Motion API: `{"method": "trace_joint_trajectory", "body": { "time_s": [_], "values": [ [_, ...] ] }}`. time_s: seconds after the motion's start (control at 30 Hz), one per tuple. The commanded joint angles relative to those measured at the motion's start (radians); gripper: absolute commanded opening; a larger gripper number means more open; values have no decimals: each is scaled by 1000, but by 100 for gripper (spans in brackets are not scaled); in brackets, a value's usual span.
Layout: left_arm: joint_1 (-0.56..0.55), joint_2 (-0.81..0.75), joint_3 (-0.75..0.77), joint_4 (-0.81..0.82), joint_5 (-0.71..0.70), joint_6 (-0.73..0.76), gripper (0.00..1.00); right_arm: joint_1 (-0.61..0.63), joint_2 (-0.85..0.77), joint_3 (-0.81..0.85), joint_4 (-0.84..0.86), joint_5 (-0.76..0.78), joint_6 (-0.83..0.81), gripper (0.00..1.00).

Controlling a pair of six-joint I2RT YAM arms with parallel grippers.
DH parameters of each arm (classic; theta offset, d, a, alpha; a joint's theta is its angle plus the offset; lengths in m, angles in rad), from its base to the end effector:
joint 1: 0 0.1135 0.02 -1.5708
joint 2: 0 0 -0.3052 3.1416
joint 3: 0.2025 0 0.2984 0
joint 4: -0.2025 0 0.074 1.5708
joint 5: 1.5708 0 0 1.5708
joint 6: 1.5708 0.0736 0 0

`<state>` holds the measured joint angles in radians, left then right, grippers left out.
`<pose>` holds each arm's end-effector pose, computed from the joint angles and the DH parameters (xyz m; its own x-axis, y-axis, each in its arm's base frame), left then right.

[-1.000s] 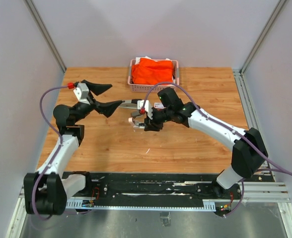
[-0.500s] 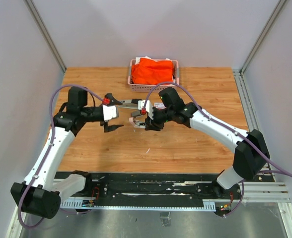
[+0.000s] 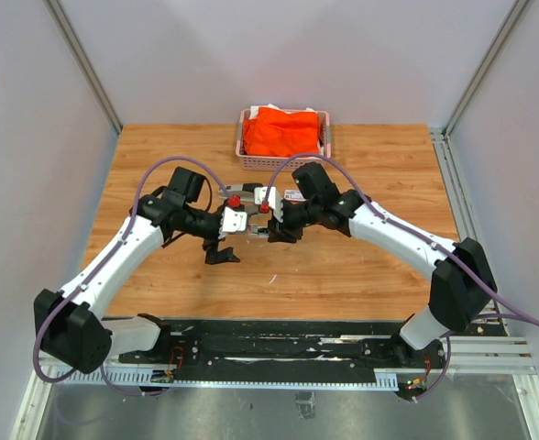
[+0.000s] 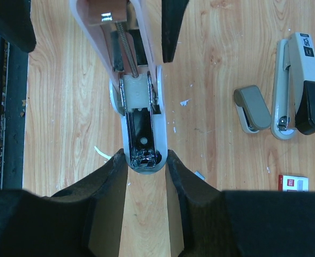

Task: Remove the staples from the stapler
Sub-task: Place the stapler at the center of the board.

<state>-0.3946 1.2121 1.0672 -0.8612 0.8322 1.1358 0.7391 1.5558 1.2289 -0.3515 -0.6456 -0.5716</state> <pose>0.2347 -0.1567 0.3121 0.2374 0.5625 -0.7920 0.9702 -0.0967 0.2221 0.2768 0.3122 0.2983 0.0883 -0.5042 -0.8591 -0.9946 0.0024 -0.1036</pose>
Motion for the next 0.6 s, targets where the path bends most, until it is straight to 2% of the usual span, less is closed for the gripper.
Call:
{"method": "trace_joint_trajectory", "body": {
  "time_s": [0.0, 0.13, 0.27, 0.4, 0.57],
  "values": [
    [-32, 3, 17, 96, -50, -149, 98, 3, 5, -11, 6, -12, 3, 17],
    [-46, -31, -31, 215, -81, -224, 99, 2, 0, -20, 11, -11, 3, 17],
    [-46, -65, -76, 319, -77, -302, 91, 3, -1, -22, 13, -9, 4, 17],
    [-70, -68, -84, 324, -86, -301, 90, 3, 0, -20, 17, -7, 10, 17],
    [-98, -47, -87, 333, -120, -308, 83, 3, 2, -19, 17, -8, 16, 17]
  ]
}}
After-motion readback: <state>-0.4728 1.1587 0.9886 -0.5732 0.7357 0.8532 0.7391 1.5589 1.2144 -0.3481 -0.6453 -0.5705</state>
